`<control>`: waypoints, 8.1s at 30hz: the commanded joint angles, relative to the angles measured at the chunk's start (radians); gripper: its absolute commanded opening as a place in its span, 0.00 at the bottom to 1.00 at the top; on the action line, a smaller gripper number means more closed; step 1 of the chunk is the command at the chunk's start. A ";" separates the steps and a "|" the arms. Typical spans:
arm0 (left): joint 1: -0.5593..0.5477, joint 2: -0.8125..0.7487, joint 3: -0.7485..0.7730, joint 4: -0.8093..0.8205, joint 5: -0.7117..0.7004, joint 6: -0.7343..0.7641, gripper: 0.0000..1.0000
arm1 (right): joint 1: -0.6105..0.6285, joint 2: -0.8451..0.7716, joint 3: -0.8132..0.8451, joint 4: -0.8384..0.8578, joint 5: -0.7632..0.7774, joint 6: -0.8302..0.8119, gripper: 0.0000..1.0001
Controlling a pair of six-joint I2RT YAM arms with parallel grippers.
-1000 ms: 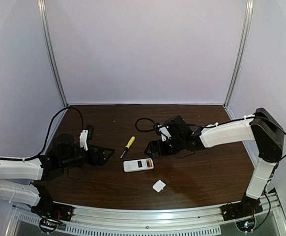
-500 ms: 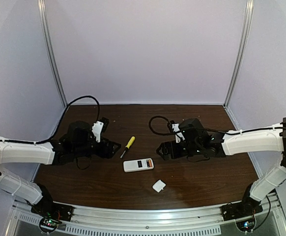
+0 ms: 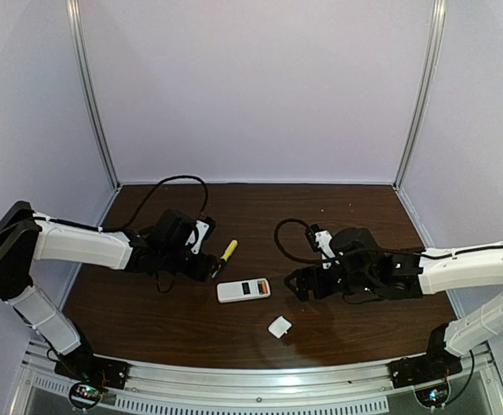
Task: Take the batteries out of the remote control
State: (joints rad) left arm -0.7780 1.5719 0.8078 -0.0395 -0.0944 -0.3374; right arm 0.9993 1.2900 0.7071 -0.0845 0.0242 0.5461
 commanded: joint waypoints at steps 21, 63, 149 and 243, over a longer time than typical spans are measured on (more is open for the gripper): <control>-0.009 0.243 0.185 -0.095 -0.048 0.044 0.44 | 0.063 -0.037 -0.032 -0.049 0.102 0.026 0.96; -0.052 0.067 0.031 0.103 -0.100 0.090 0.00 | 0.064 -0.064 -0.010 -0.083 0.126 0.011 1.00; -0.436 -0.154 -0.306 0.682 0.078 0.319 0.00 | -0.052 0.096 0.426 -0.463 -0.504 0.045 0.95; -0.468 -0.165 -0.322 0.694 -0.036 0.324 0.72 | -0.037 0.159 0.335 -0.345 -0.566 0.060 0.00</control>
State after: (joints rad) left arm -1.2411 1.4284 0.5098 0.5854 -0.1123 -0.0147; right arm 0.9577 1.4719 1.0599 -0.4225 -0.5842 0.6277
